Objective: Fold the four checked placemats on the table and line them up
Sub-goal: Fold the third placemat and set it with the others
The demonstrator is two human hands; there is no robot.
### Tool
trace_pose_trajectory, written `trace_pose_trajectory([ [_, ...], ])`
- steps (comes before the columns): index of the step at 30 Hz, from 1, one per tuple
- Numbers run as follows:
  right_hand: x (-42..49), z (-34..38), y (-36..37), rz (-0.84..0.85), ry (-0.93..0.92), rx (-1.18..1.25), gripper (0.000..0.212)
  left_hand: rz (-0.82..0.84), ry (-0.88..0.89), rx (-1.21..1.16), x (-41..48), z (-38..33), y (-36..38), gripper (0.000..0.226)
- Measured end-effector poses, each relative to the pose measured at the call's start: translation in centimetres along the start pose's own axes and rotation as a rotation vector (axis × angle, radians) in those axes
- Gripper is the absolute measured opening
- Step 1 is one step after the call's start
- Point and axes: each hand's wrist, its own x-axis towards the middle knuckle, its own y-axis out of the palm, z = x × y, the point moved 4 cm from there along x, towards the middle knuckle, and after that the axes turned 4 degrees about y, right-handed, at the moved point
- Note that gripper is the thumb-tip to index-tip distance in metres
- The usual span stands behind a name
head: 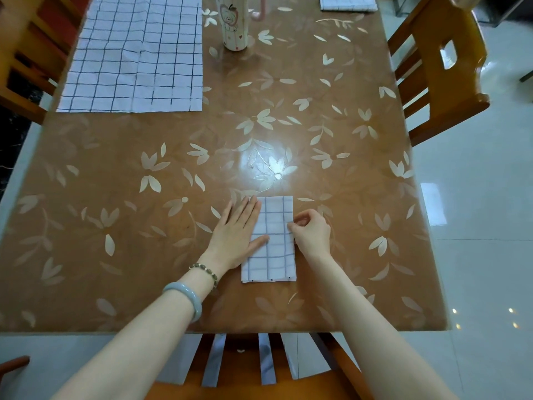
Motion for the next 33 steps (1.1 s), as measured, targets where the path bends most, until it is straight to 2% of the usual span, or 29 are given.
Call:
trace_pose_trajectory([
  [5,0.0,0.0,0.3,0.012,-0.099,-0.166,0.011,-0.025,0.023,0.006,-0.1,0.0,0.4,0.091],
  [6,-0.1,0.3,0.3,-0.045,-0.182,-0.232,0.013,-0.024,0.025,0.008,-0.1,0.0,0.4,0.091],
  [8,-0.7,1.7,0.8,-0.176,-0.475,-0.331,0.02,-0.036,0.028,0.02,-0.1,0.1,0.4,0.092],
  [9,-1.1,2.5,1.5,-0.189,-0.622,-0.373,0.025,-0.04,0.028,0.025,-0.1,0.1,0.4,0.092],
  [11,-1.2,3.2,3.6,-0.109,-0.825,-0.507,0.035,-0.055,0.028,0.026,-0.1,0.2,0.5,0.091],
  [12,-0.9,2.9,4.7,-0.05,-0.87,-0.596,0.039,-0.071,0.026,0.023,-0.1,0.1,0.6,0.089],
  [16,0.9,0.2,5.3,0.022,-0.776,-0.857,0.054,-0.09,0.043,0.007,0.0,0.2,1.0,0.084],
  [19,1.7,-1.3,3.8,0.011,-0.699,-0.915,0.065,-0.098,0.071,0.028,-0.1,1.1,0.9,0.079],
  [23,1.9,-2.0,3.1,0.006,-0.643,-0.954,0.069,-0.102,0.121,0.05,-0.1,2.6,0.8,0.07],
  [33,1.8,-1.9,3.1,-0.016,-0.601,-0.941,0.071,-0.067,0.197,0.112,-2.1,1.9,1.5,0.09],
])
